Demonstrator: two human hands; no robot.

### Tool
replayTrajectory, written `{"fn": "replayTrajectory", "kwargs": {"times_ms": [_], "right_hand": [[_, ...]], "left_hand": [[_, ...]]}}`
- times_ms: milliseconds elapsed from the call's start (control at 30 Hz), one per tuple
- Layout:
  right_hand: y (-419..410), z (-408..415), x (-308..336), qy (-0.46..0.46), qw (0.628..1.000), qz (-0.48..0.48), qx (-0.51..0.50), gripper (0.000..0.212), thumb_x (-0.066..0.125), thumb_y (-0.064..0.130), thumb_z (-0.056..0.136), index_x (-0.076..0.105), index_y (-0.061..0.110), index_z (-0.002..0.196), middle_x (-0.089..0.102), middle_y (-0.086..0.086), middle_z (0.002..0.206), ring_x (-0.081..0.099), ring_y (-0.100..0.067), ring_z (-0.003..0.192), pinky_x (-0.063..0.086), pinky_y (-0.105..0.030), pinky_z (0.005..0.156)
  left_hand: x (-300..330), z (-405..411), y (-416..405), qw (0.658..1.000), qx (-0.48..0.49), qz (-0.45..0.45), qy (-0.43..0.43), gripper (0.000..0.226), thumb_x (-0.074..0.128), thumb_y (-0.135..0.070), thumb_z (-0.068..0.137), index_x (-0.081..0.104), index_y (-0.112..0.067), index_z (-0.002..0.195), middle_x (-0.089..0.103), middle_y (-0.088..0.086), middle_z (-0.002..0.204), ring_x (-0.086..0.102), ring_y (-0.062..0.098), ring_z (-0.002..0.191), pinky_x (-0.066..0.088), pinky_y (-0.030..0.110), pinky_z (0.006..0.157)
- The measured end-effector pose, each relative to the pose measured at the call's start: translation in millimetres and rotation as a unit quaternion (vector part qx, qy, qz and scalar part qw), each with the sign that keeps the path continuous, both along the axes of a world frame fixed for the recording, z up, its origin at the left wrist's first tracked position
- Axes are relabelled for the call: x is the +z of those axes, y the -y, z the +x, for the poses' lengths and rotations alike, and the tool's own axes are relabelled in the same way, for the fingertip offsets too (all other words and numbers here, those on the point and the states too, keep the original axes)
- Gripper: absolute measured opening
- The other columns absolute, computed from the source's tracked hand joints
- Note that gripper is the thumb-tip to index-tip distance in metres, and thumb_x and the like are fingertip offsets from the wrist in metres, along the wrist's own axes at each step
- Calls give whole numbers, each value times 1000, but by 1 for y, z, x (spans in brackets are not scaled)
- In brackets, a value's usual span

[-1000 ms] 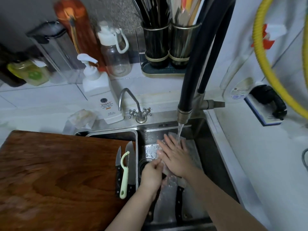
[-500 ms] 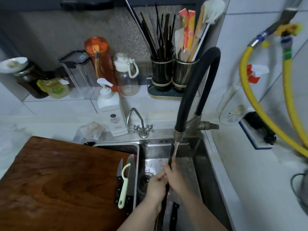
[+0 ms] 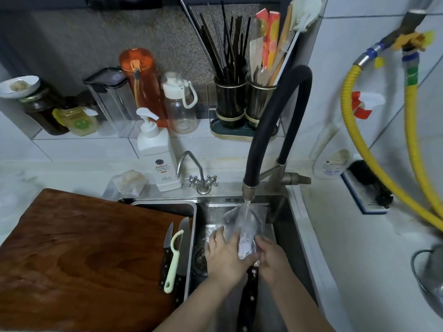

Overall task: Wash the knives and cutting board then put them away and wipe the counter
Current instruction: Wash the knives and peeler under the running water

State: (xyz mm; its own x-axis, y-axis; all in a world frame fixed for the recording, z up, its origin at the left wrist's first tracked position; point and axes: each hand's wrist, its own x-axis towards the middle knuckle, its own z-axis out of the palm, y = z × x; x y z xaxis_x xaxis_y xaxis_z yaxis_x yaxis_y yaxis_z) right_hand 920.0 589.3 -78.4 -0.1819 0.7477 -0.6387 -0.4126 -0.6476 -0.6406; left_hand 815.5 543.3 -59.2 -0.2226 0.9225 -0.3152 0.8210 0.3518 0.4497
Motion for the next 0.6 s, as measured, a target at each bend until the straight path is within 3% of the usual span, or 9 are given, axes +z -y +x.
{"fn": "replayTrajectory", "kwargs": {"times_ms": [67, 167, 267, 367, 500, 533, 600], "right_hand": [[-1, 3, 4, 8, 1000, 8, 7, 22, 43, 5, 97, 63, -4, 94, 70, -12, 67, 67, -16, 51, 51, -21, 43], [-1, 8, 8, 7, 1000, 7, 29, 19, 46, 6, 96, 62, -3, 90, 66, -6, 54, 63, -14, 44, 51, -23, 44], [-3, 13, 10, 33, 999, 1, 38, 18, 49, 6, 94, 62, -6, 91, 67, -9, 55, 65, -17, 47, 52, -24, 44], [-6, 17, 11, 54, 997, -5, 55, 22, 51, 9, 94, 63, -9, 98, 68, -16, 68, 66, -23, 54, 54, -30, 56], [-12, 20, 9, 71, 995, -17, 72, 25, 52, 14, 94, 64, -8, 96, 69, -16, 70, 66, -26, 59, 52, -32, 61], [-13, 20, 8, 71, 995, -17, 75, 26, 53, 15, 94, 64, -8, 98, 69, -17, 74, 66, -27, 63, 52, -34, 64], [-14, 18, 8, 57, 994, -19, 88, 27, 52, 16, 94, 66, -6, 97, 71, -15, 74, 67, -26, 64, 53, -35, 64]], "left_hand": [[-1, -6, -8, 999, 20, 0, 30, 116, 45, -82, 54, 8, -30, 150, 13, 6, 156, 10, 27, 144, 13, 43, 118], [2, -7, -23, 997, 40, -6, 67, 127, 70, -68, 60, -10, -29, 150, 12, 7, 157, 13, 27, 144, 15, 45, 118], [7, -7, -36, 999, 21, -10, 33, 132, 72, -69, 59, -17, -30, 148, 2, 8, 158, 6, 28, 146, 8, 48, 119], [9, -11, -49, 999, -28, -45, 4, 130, 68, -74, 58, -16, -31, 148, -4, 7, 159, 0, 29, 146, 1, 51, 118], [9, -13, -61, 997, -38, -57, 22, 129, 69, -73, 57, -6, -28, 151, 23, 3, 155, 16, 25, 143, 11, 48, 117], [5, -14, -61, 997, -20, -43, 56, 126, 71, -70, 59, -4, -28, 151, 33, 3, 150, 28, 23, 138, 21, 42, 114], [0, -21, -62, 985, 58, 0, 160, 116, 75, -57, 67, 1, -27, 151, 56, 4, 133, 56, 19, 111, 46, 28, 95]]}}
